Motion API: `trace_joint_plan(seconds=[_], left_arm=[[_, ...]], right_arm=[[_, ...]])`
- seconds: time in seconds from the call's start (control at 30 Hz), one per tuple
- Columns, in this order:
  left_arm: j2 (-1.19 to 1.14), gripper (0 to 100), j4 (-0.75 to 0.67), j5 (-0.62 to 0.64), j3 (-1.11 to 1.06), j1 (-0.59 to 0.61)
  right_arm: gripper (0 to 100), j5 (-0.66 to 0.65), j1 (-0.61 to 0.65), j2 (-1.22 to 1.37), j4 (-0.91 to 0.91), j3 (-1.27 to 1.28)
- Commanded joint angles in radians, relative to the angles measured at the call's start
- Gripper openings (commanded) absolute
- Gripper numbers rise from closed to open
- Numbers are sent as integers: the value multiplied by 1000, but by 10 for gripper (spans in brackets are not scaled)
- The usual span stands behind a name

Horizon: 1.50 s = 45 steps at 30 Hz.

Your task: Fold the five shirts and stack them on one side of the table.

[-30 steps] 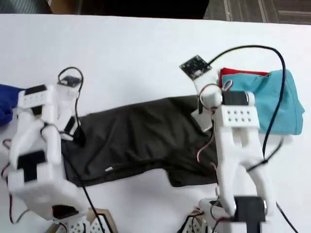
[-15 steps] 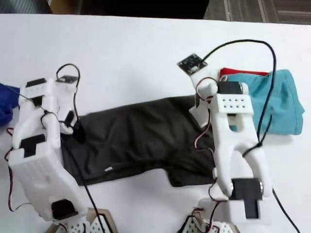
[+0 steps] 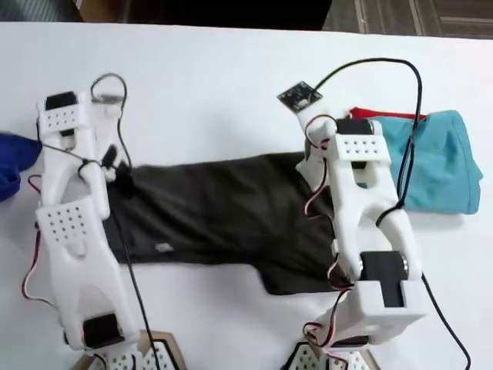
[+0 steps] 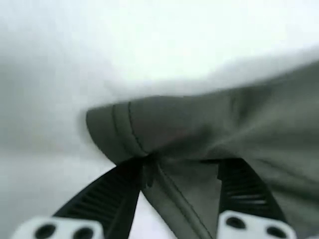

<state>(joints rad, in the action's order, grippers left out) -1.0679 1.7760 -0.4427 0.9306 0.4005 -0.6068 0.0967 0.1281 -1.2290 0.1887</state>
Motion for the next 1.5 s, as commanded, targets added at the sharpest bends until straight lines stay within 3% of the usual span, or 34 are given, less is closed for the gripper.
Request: trace_joint_plan(seconds=[0.0, 0.27, 0.53, 0.77, 0.87, 1.13, 1.33, 1.47], left_arm=[[-69, 243, 14, 2, 116, -9], [121, 241, 14, -57, -127, -5], [637, 241, 9, -203, -661, 5], [990, 241, 9, -201, -829, -11], [1005, 241, -12, -203, -940, -46], [953, 241, -284, -210, -1264, -44], [884, 241, -319, -270, -1283, 46], [867, 241, -319, -296, -1280, 69]], right_arm=[[216, 8, 1, 7, 7, -44], [216, 8, 5, 2, 8, -46], [216, 72, 13, 1, -56, -106], [216, 77, 70, 27, -21, -135], [216, 77, 64, 87, 21, -135], [216, 77, 39, 226, 62, -140], [216, 69, -56, 234, 124, -146], [216, 68, -71, 226, 15, -219]])
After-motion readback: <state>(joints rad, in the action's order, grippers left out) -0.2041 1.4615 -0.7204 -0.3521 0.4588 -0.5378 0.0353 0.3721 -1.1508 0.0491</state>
